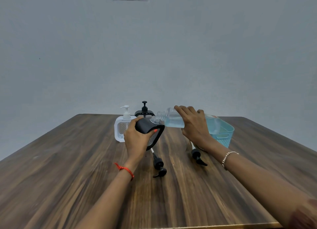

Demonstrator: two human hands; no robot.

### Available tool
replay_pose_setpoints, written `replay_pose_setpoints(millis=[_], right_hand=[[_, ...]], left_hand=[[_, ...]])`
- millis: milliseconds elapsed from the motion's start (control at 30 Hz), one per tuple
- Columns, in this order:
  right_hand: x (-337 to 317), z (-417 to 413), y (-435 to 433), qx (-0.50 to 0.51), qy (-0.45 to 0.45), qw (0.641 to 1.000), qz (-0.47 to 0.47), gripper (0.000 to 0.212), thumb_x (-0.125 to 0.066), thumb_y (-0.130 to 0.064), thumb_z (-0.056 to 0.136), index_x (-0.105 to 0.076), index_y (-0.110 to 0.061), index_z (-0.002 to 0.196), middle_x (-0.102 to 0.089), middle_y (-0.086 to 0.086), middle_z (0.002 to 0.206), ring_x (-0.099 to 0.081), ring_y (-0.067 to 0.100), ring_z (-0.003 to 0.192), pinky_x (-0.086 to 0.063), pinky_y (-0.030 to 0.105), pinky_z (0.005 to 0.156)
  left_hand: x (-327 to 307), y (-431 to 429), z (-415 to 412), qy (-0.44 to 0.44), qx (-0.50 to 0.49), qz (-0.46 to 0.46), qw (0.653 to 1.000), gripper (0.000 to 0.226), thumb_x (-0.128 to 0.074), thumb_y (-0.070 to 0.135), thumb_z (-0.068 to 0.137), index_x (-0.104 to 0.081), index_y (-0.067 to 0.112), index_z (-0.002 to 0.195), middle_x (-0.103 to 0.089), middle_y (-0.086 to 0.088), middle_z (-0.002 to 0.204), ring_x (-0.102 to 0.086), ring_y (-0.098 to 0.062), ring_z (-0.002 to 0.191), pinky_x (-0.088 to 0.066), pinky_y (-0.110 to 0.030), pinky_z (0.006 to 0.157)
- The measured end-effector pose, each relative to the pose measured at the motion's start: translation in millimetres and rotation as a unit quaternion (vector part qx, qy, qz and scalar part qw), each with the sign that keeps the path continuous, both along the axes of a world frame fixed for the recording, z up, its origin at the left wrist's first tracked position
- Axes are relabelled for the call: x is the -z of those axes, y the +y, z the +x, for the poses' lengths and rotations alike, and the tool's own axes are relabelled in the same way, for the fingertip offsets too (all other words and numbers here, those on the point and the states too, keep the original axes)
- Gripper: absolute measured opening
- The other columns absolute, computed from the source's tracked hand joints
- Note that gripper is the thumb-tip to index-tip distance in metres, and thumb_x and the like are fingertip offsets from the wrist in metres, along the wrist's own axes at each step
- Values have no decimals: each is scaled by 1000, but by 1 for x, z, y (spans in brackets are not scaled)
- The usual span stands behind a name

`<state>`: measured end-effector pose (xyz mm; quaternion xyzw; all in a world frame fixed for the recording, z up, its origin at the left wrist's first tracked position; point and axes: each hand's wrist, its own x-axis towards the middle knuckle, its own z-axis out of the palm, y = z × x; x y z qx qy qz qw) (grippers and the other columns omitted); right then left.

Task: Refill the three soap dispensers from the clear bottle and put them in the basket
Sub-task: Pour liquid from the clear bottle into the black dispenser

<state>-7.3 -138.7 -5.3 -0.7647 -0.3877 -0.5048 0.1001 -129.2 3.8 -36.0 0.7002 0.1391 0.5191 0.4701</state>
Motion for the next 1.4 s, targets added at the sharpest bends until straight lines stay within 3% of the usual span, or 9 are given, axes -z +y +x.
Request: replay_pose_setpoints(millis=[100, 400, 733, 1400], right_hand=[[0, 0, 0, -1, 1, 1000, -1, 79, -76, 9, 41, -57, -13, 114, -68, 4, 101, -63, 28, 80, -47, 39, 64], [2, -3, 1, -5, 2, 1000, -5, 79, -74, 11, 42, -57, -12, 115, -67, 5, 103, -63, 28, 82, -48, 40, 67], [3, -3, 2, -9, -10, 1000, -3, 79, -73, 11, 40, -57, -12, 114, -67, 4, 100, -63, 28, 80, -48, 40, 66], [2, -4, 2, -5, -4, 1000, -7, 80, -73, 12, 40, -57, -12, 115, -67, 5, 101, -63, 28, 82, -48, 42, 68]], left_hand=[[0, 0, 0, 0, 0, 1, 1000, 58, -85, 19, 61, -60, 14, 113, -57, 7, 99, -51, -8, 95, -37, -8, 74], [3, 1, -1, 3, -4, -2, 1000, 59, -86, 19, 61, -60, 13, 114, -63, -3, 108, -54, -12, 98, -41, -19, 80], [1, 0, -3, 3, -6, -4, 1000, 58, -86, 18, 60, -61, 13, 112, -55, 6, 96, -52, -11, 93, -42, -20, 79], [0, -1, -6, -4, -8, -1, 1000, 56, -85, 17, 61, -61, 12, 111, -53, 8, 94, -52, -10, 93, -41, -19, 77]])
